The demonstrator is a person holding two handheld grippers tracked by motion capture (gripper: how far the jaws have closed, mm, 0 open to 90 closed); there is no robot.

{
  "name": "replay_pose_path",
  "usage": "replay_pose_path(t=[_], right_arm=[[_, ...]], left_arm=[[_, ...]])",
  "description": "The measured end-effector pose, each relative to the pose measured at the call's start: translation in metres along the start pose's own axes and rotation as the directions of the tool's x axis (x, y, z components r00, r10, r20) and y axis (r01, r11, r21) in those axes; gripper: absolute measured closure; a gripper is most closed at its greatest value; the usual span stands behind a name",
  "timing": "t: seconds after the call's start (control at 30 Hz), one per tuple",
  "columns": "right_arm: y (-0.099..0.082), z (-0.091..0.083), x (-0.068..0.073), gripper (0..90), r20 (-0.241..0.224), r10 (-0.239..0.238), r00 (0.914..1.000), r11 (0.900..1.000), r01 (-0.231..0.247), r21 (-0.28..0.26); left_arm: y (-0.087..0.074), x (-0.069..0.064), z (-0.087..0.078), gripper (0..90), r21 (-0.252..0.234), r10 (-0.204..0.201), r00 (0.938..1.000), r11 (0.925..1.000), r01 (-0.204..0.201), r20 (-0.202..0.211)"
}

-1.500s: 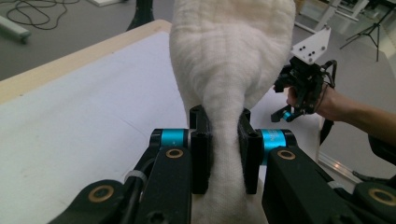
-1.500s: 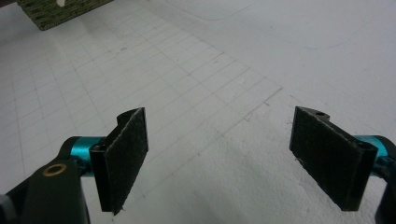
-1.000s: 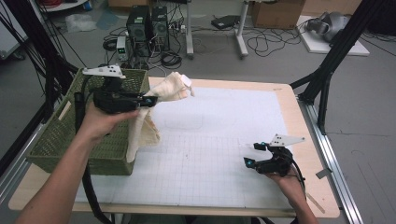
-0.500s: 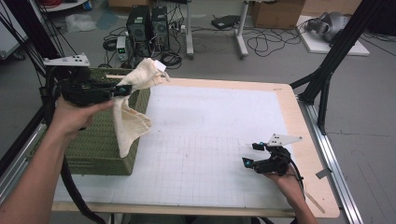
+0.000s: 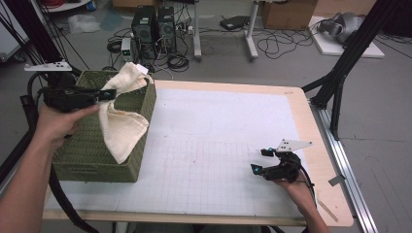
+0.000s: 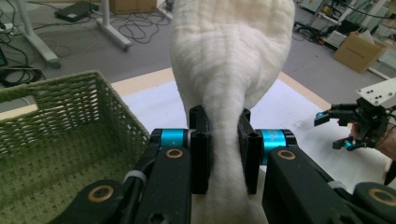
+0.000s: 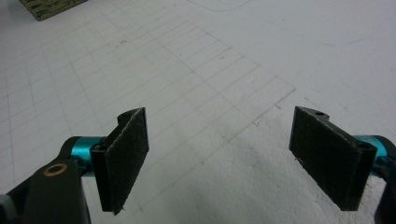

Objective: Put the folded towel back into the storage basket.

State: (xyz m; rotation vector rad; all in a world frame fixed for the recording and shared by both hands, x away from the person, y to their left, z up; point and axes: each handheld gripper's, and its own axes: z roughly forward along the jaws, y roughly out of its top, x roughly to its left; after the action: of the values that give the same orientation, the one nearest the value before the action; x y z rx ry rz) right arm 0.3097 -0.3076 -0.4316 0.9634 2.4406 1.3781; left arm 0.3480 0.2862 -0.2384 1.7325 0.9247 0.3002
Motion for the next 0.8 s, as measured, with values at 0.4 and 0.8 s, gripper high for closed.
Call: replay_pose_path(t=[0.4, 0.8], right_arm=[[0.000, 0.002, 0.000, 19.3, -0.002, -0.001, 1.0000, 1.0000, 0.001, 0.006], [0.000, 0.002, 0.001, 19.3, -0.001, -0.003, 1.0000, 1.0000, 0.003, 0.006]], left_arm=[[-0.016, 0.011, -0.018, 79.3, 0.029, -0.008, 0.9968, 0.9995, 0.010, -0.080], [-0.043, 0.012, -0.027, 79.2, 0.047, -0.053, 0.9910, 0.9972, 0.059, -0.123]])
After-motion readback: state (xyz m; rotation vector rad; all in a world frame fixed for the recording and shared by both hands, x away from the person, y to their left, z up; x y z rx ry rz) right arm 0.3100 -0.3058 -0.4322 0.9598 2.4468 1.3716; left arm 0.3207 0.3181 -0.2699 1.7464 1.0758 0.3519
